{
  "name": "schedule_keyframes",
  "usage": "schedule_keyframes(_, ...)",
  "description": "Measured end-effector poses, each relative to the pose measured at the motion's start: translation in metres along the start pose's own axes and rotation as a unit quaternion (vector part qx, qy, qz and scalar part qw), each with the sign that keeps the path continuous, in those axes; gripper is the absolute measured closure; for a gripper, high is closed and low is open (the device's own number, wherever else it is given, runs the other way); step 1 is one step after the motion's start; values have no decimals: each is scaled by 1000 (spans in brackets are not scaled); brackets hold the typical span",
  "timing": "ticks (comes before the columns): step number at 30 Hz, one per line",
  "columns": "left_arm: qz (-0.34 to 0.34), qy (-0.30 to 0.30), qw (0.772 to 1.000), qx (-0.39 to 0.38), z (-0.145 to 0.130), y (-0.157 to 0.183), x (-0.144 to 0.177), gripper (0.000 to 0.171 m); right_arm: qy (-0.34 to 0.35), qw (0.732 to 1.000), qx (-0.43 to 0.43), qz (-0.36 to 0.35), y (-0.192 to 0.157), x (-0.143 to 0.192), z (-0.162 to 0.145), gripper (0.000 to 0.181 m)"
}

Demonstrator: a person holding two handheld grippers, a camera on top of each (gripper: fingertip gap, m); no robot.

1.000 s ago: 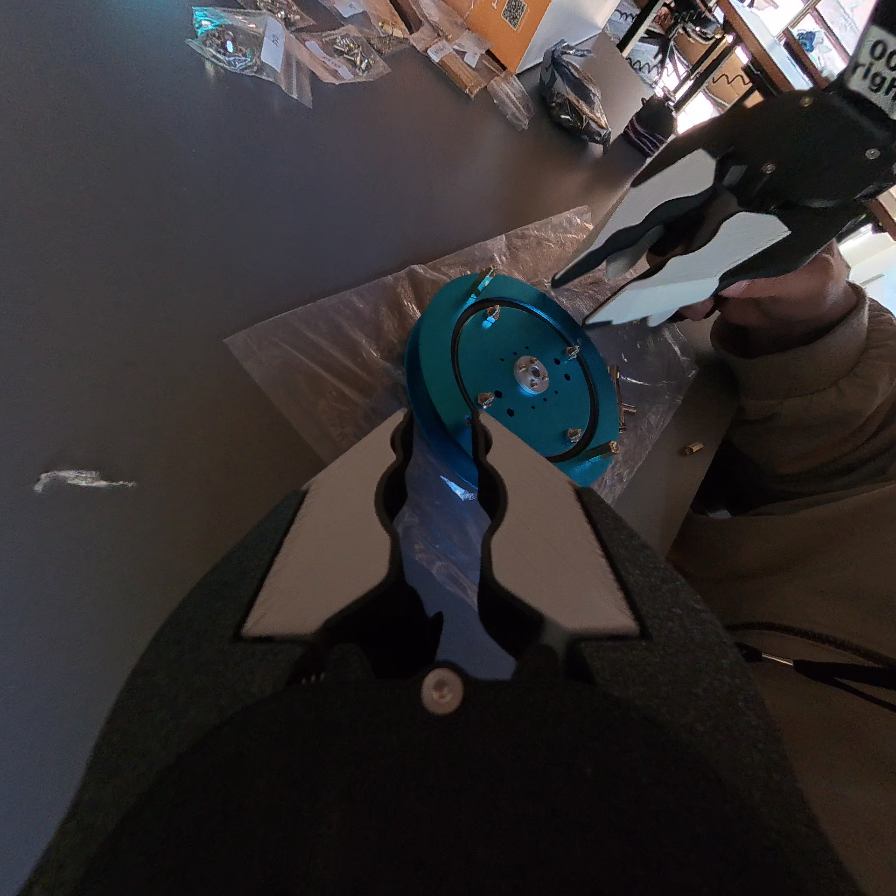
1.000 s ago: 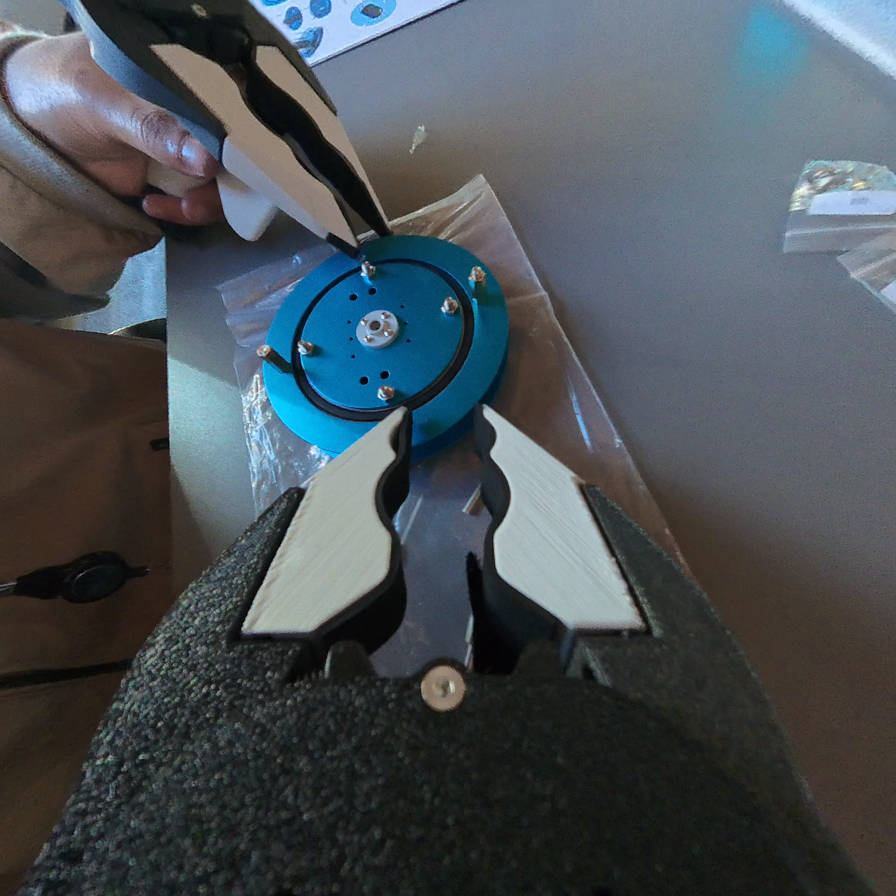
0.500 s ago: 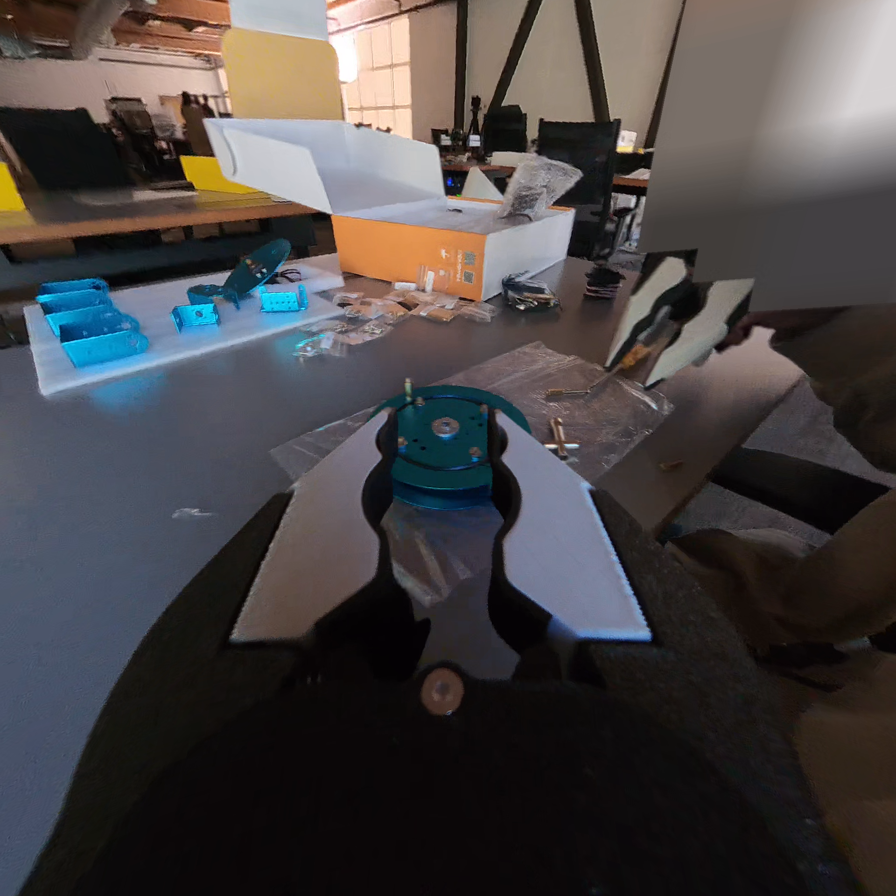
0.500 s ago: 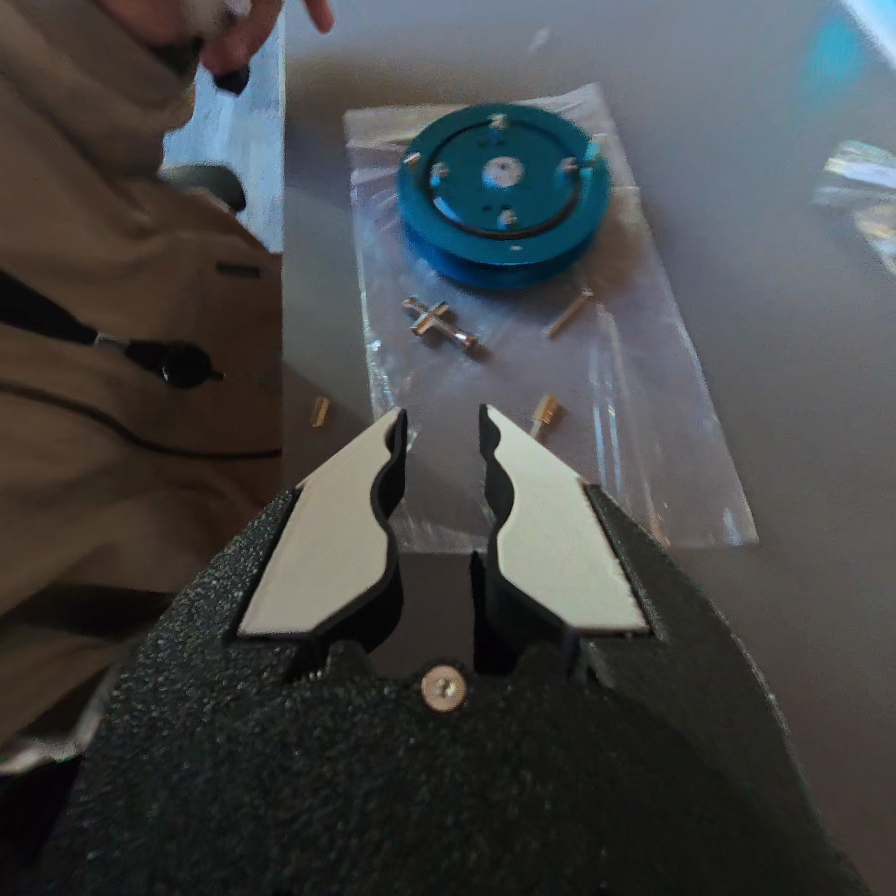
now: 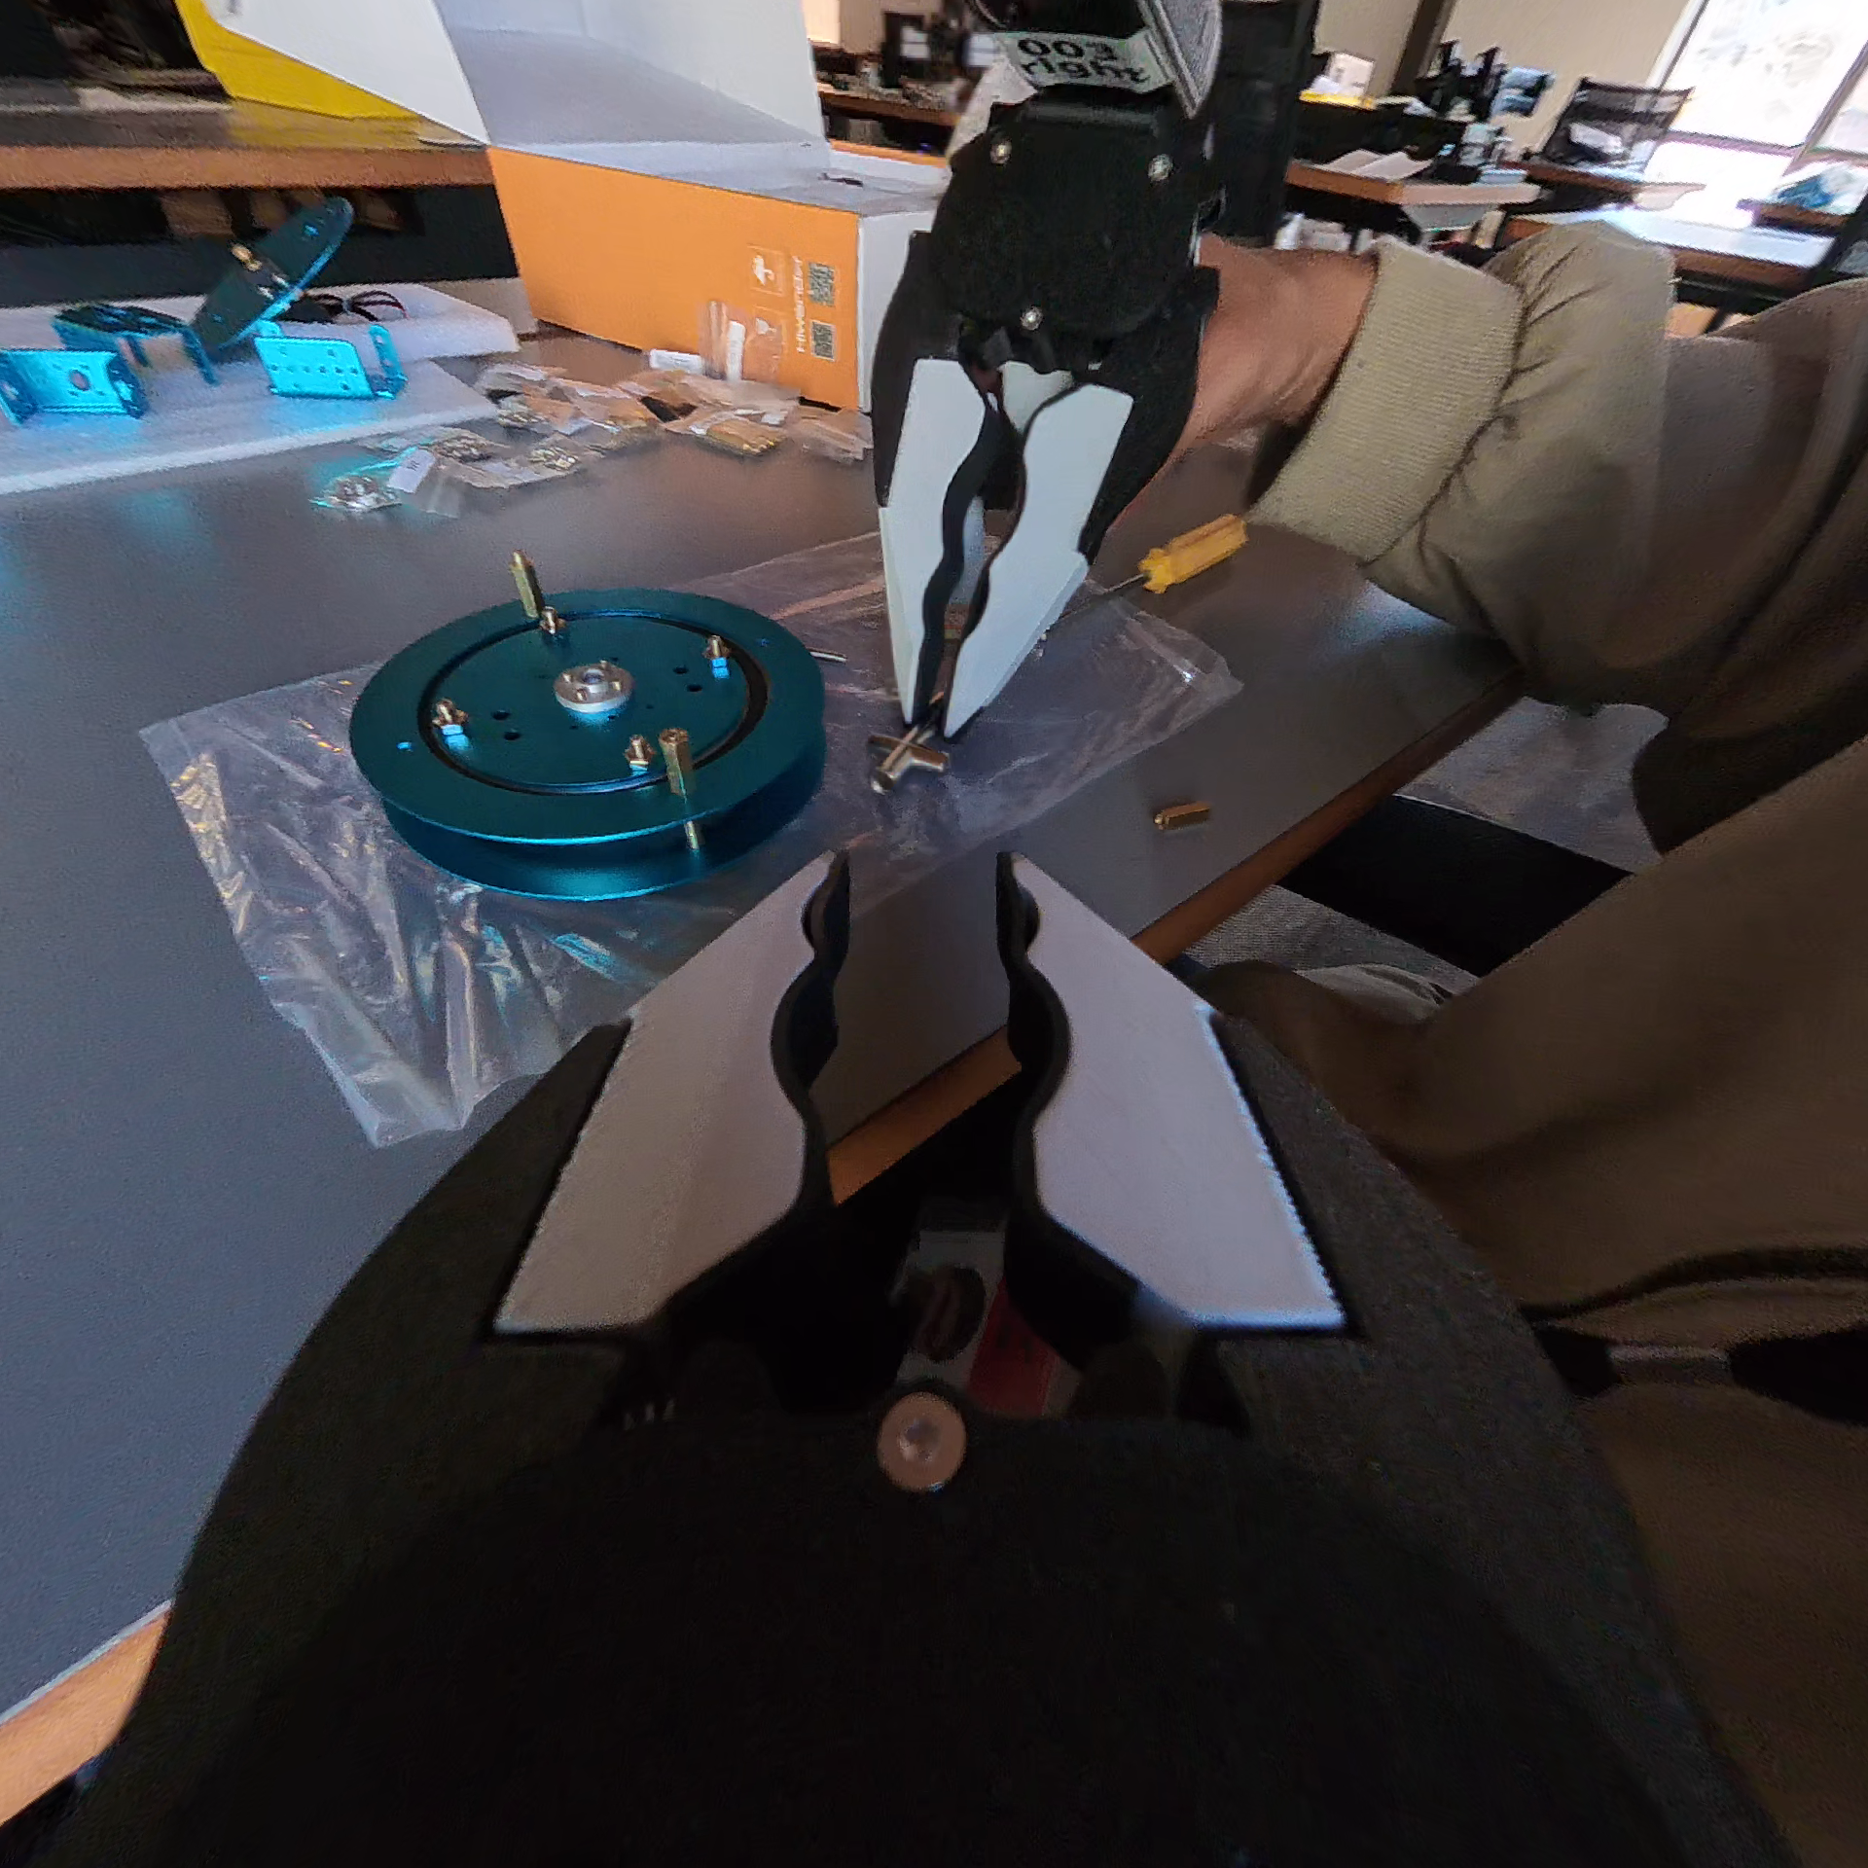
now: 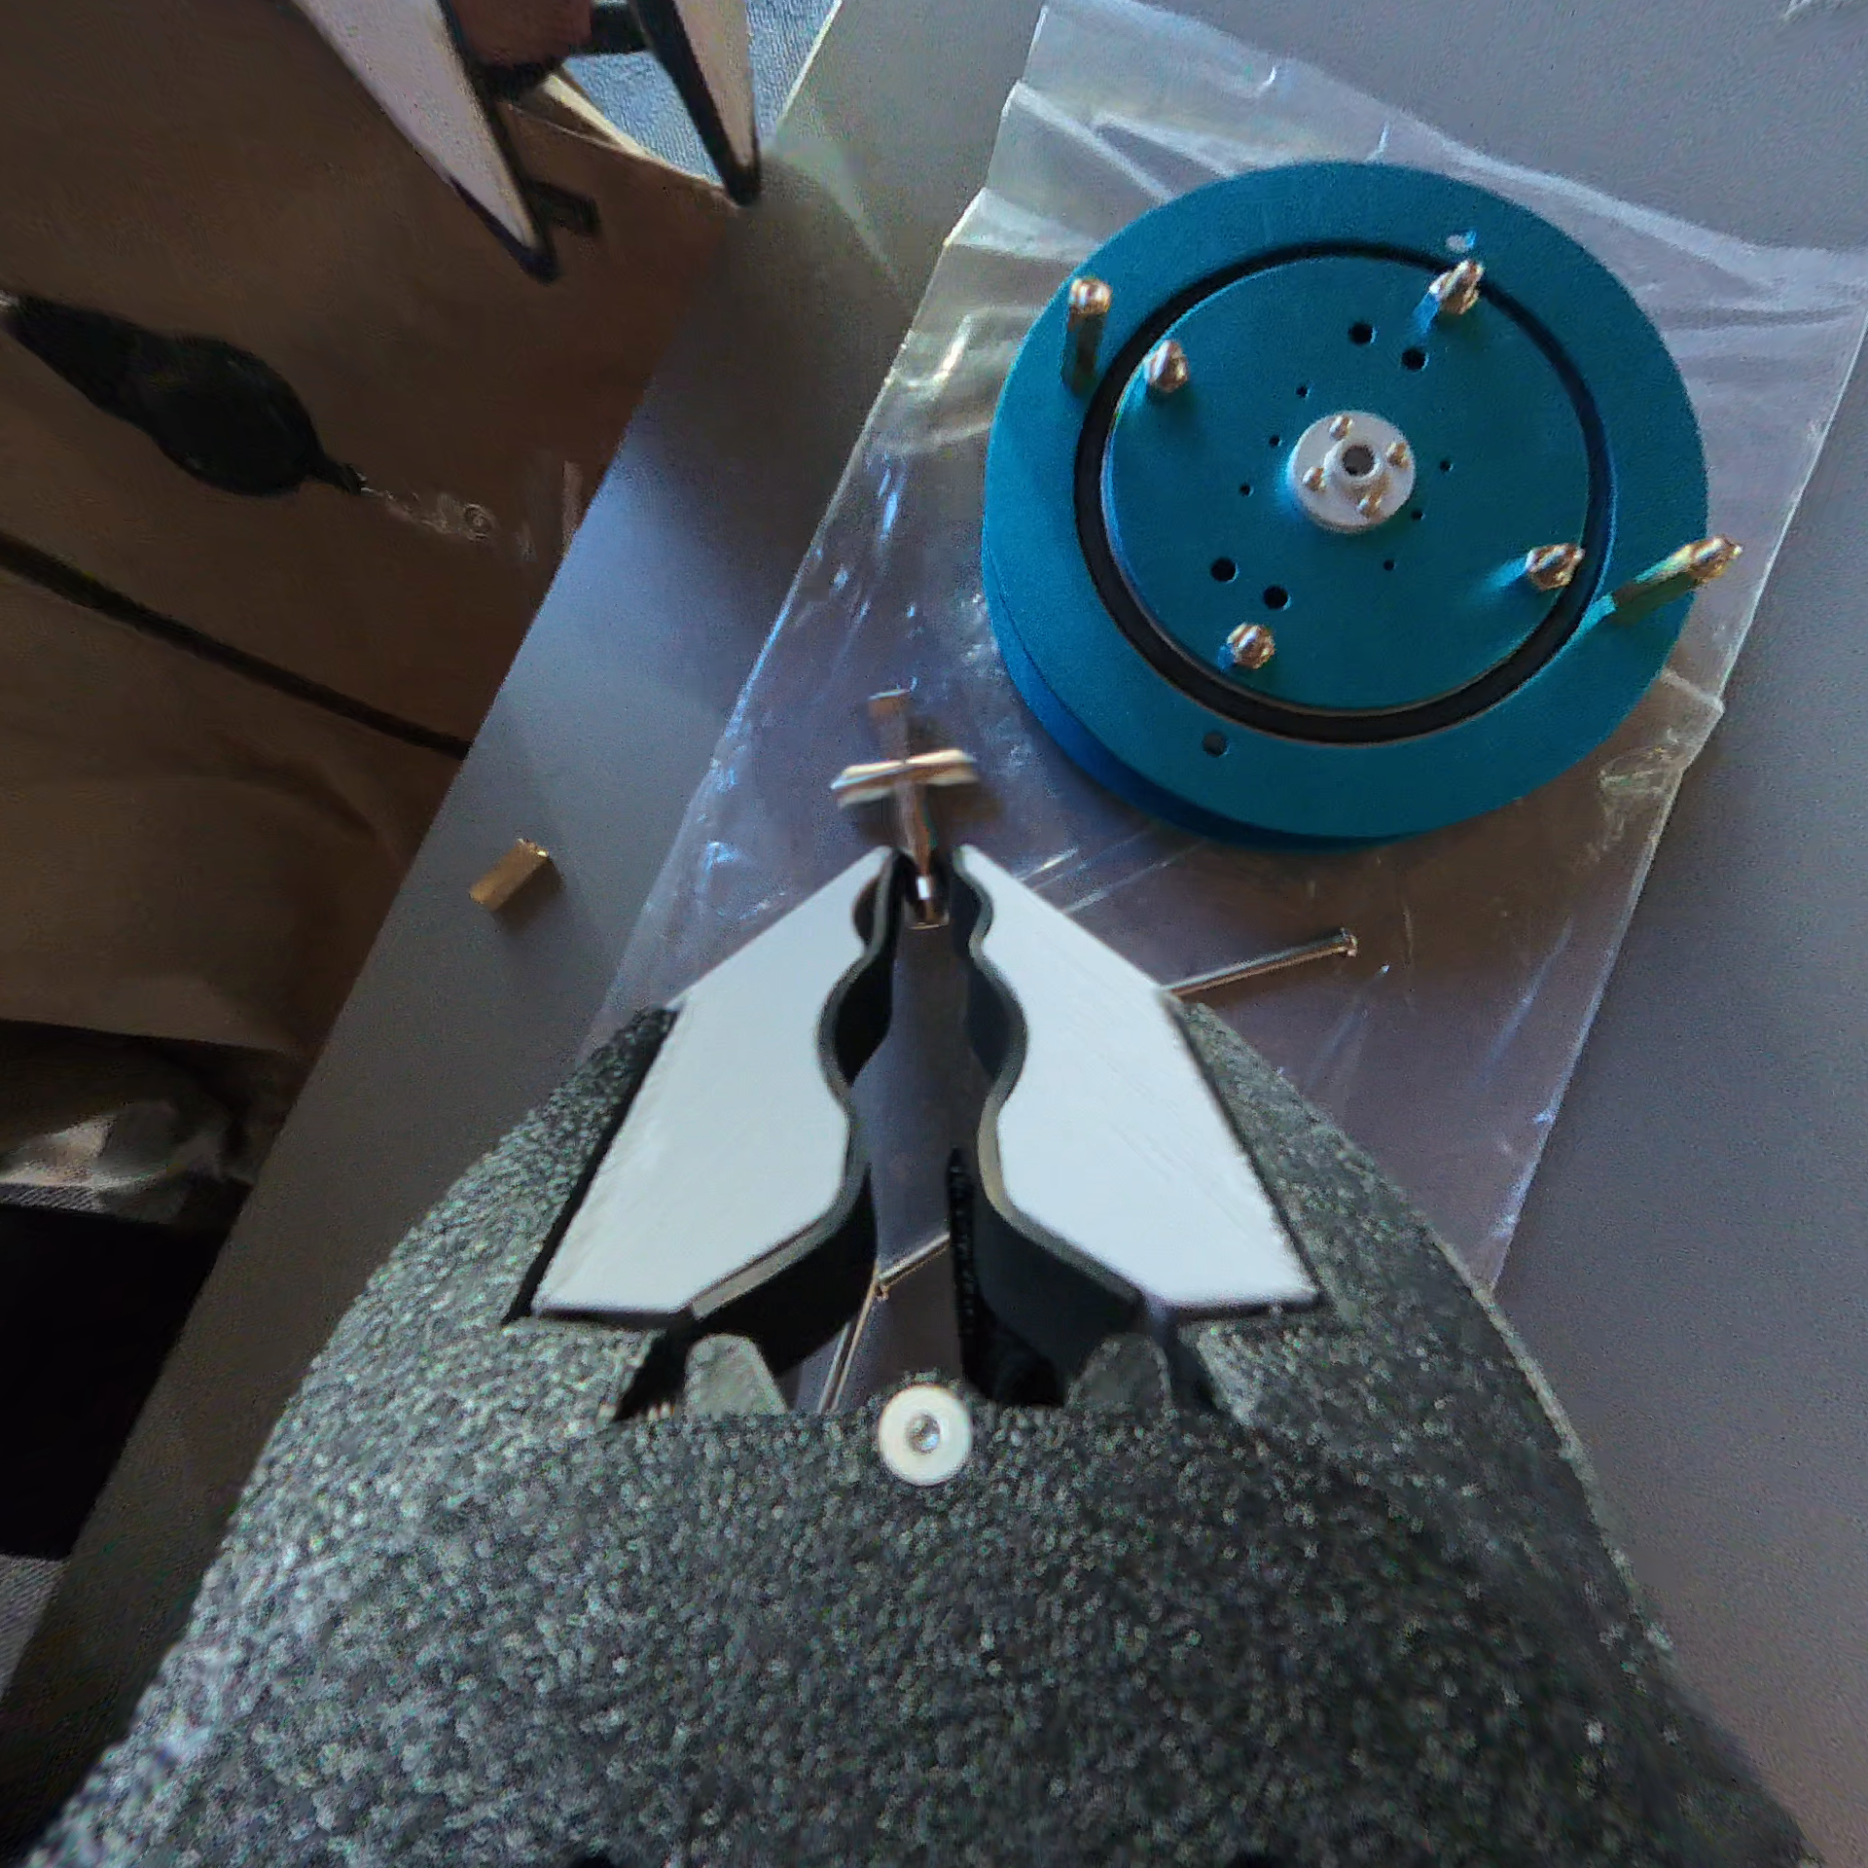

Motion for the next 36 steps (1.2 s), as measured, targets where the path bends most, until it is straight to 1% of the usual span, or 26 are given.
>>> schedule_keyframes(2, 24, -3, 999, -21, 4, 4, -3, 144, 0, 1000, -2, 1, -5, 4, 4, 174)
schedule_keyframes(5, 37, -7, 998, -53, 17, 12, -8, 144, 14, 1000, 25, -6, -18, 17, 24, 174)
schedule_keyframes(7, 51, -30, 996, -72, 21, 14, -13, 143, -2, 998, 56, -5, -31, 21, 39, 174)
schedule_keyframes(9, 61, -39, 991, -111, 29, 18, -17, 144, -28, 995, 94, -6, -43, 21, 52, 174)
schedule_keyframes(11, 76, -62, 985, -144, 29, 19, -24, 145, -54, 990, 127, -9, -51, 20, 62, 174)
schedule_keyframes(13, 71, -77, 981, -164, 27, 23, -29, 153, -67, 986, 153, -10, -55, 21, 72, 174)
schedule_keyframes(14, 81, -75, 979, -173, 27, 23, -31, 163, -73, 984, 159, -6, -56, 22, 76, 174)
schedule_keyframes(16, 100, -66, 977, -177, 29, 21, -32, 165, -76, 982, 169, -16, -53, 24, 80, 174)
schedule_keyframes(18, 120, -44, 974, -188, 32, 20, -30, 165, -59, 985, 162, -12, -49, 27, 83, 173)
schedule_keyframes(19, 140, -28, 970, -199, 33, 17, -29, 165, -35, 987, 154, -14, -47, 30, 85, 173)
schedule_keyframes(21, 188, -9, 955, -228, 31, 7, -27, 166, 49, 992, 120, -10, -41, 35, 91, 169)
schedule_keyframes(22, 225, -3, 944, -243, 31, 1, -25, 165, 92, 992, 82, 4, -35, 37, 92, 155)
schedule_keyframes(23, 254, 9, 930, -265, 30, -3, -23, 166, 125, 992, 26, 13, -25, 37, 92, 147)
schedule_keyframes(24, 276, 15, 917, -289, 29, -5, -22, 166, 143, 988, -40, 44, -15, 34, 89, 142)
schedule_keyframes(25, 298, 14, 903, -310, 27, -7, -22, 165, 157, 975, -112, 113, -10, 30, 86, 129)
schedule_keyframes(26, 316, 11, 890, -328, 25, -8, -23, 165, 176, 949, -174, 197, -9, 27, 87, 128)
schedule_keyframes(27, 324, 8, 882, -342, 23, -7, -25, 165, 196, 922, -215, 255, -9, 25, 88, 140)
schedule_keyframes(28, 326, 10, 877, -353, 22, -5, -26, 165, 197, 912, -231, 277, -8, 20, 87, 146)
schedule_keyframes(29, 326, 6, 873, -362, 20, -3, -28, 165, 187, 914, -230, 278, -8, 14, 85, 151)
schedule_keyframes(32, 336, -11, 861, -381, 15, 1, -33, 165, 147, 934, -211, 247, -13, 1, 84, 152)
schedule_keyframes(34, 343, -9, 860, -379, 16, 3, -34, 165, 141, 942, -205, 226, -14, -2, 86, 163)
schedule_keyframes(35, 344, -11, 859, -380, 17, 4, -35, 166, 136, 946, -202, 211, -14, -3, 85, 173)
schedule_keyframes(36, 347, -17, 860, -373, 16, 4, -36, 165, 134, 949, -201, 200, -13, -4, 85, 175)
Point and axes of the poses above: each gripper's, where its closed fingertips meet, x back along the fingers, z out of its top, y = z × x across the jaws, the point moved 7 cm from there along x, back along the fingers, and after that the axes turned 8 degrees about -x, right-handed, at the moved point
